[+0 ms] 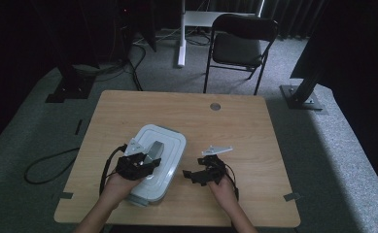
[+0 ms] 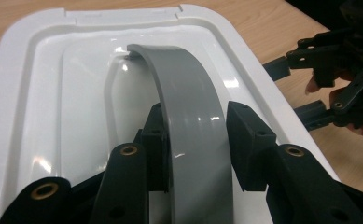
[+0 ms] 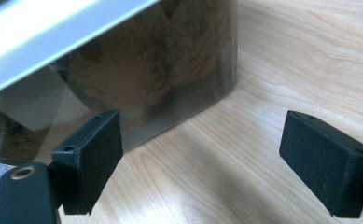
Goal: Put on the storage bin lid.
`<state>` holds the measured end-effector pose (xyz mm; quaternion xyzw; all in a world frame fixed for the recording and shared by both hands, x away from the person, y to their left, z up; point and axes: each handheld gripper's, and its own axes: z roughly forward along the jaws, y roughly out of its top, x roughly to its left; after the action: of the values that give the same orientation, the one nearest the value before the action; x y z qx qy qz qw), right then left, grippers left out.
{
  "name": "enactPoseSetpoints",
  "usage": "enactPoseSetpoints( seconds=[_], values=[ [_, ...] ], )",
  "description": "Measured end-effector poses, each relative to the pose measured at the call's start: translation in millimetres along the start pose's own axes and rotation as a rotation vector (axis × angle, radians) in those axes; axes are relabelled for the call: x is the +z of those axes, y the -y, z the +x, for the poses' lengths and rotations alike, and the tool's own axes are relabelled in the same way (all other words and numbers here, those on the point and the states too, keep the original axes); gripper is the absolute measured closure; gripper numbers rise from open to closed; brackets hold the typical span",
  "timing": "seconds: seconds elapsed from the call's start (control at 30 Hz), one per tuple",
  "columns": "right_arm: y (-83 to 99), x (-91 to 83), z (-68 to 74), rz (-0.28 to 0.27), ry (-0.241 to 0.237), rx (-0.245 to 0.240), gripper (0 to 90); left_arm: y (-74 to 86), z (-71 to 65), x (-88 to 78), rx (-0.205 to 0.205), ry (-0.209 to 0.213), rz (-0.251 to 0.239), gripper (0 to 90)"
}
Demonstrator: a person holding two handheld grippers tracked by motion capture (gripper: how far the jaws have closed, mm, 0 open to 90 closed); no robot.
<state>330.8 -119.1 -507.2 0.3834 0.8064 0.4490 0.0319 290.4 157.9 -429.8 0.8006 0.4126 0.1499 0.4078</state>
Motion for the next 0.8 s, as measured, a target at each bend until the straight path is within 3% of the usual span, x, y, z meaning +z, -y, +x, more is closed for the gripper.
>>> enactPoseSetpoints(
  seconds=[0.13,0.47,0.63,0.8],
  values=[
    [10.0,9.0,-8.2,0.029,-0.004,0.044,12.5,1.2,-3.2,1.0,0.007,-0.020,-0.005,65.4],
    [11.8,11.6,-11.8,0.048,0.003,0.049,12.5,-2.6,-8.3,2.8,0.049,-0.048,0.012,62.0],
    [11.3,10.1,-11.5,0.046,0.006,0.046,12.5,-2.4,-6.6,1.5,0.048,-0.026,0.011,54.9],
    [10.8,5.5,-13.2,0.035,0.010,0.053,12.5,-2.3,-10.2,0.6,0.073,-0.018,0.015,46.5]
  ],
)
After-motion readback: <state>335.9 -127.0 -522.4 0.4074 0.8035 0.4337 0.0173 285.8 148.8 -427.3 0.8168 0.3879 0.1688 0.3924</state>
